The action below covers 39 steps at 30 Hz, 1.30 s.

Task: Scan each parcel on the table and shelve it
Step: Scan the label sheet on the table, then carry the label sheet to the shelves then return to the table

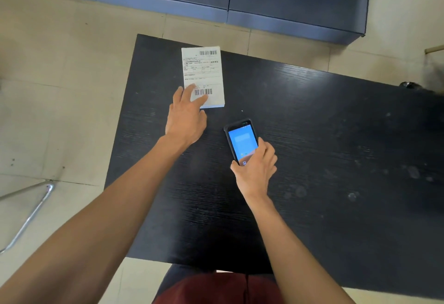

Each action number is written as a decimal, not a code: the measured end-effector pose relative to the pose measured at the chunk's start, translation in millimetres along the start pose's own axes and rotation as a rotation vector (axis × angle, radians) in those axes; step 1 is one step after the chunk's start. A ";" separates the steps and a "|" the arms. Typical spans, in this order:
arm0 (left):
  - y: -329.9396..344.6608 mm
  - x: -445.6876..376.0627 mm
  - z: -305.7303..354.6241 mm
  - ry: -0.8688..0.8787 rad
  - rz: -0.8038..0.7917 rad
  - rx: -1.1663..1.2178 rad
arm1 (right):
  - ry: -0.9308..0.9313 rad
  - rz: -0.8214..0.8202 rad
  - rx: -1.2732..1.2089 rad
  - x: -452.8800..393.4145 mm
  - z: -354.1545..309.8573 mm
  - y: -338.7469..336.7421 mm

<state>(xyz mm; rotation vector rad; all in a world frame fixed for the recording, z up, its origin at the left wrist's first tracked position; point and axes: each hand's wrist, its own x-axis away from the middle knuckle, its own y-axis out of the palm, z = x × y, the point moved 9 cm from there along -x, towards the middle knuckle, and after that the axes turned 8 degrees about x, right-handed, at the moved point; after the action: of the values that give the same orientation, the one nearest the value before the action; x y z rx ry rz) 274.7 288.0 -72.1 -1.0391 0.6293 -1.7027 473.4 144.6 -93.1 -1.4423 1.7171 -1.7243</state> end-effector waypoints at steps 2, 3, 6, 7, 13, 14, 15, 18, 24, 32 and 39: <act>1.5 2.2 -1.9 -0.009 -0.007 0.020 | -0.015 -0.015 0.055 -4.0 -2.5 1.7; 1.7 2.9 -3.0 -0.010 -0.011 0.018 | -0.020 -0.033 0.079 -7.6 -3.1 2.3; 0.3 3.5 -3.5 0.023 -0.049 -0.018 | -0.031 -0.094 0.072 -25.0 -7.0 -1.1; -0.5 2.9 -3.7 0.039 -0.062 -0.031 | -0.060 -0.092 0.053 -32.0 -13.2 -5.2; -7.4 0.8 -17.0 -0.038 0.036 0.252 | -0.302 -0.060 -0.085 -65.4 -80.2 -22.6; -6.6 0.7 -20.6 -0.069 0.042 0.326 | -0.317 -0.066 -0.097 -68.8 -88.6 -21.7; -5.7 0.4 -22.5 -0.081 0.037 0.394 | -0.326 -0.071 -0.110 -71.7 -95.5 -20.3; -4.8 1.7 -24.6 -0.093 0.013 0.542 | -0.345 -0.075 -0.146 -75.7 -109.8 -16.9; -9.4 8.8 -24.8 -0.072 0.052 0.619 | -0.423 0.101 -0.040 -60.6 -113.7 -30.0; -34.3 36.5 20.5 0.178 0.142 0.712 | -0.422 0.358 -0.146 -23.5 -91.9 -78.9; -53.0 67.2 73.4 0.316 0.184 0.737 | -0.308 0.436 -0.448 13.3 -38.0 -130.5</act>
<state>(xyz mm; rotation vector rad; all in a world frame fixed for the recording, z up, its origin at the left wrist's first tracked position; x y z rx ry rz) 304.2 249.4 29.7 -0.1895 0.2325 -1.7359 491.7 185.9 35.8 -1.2774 2.1179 -0.8819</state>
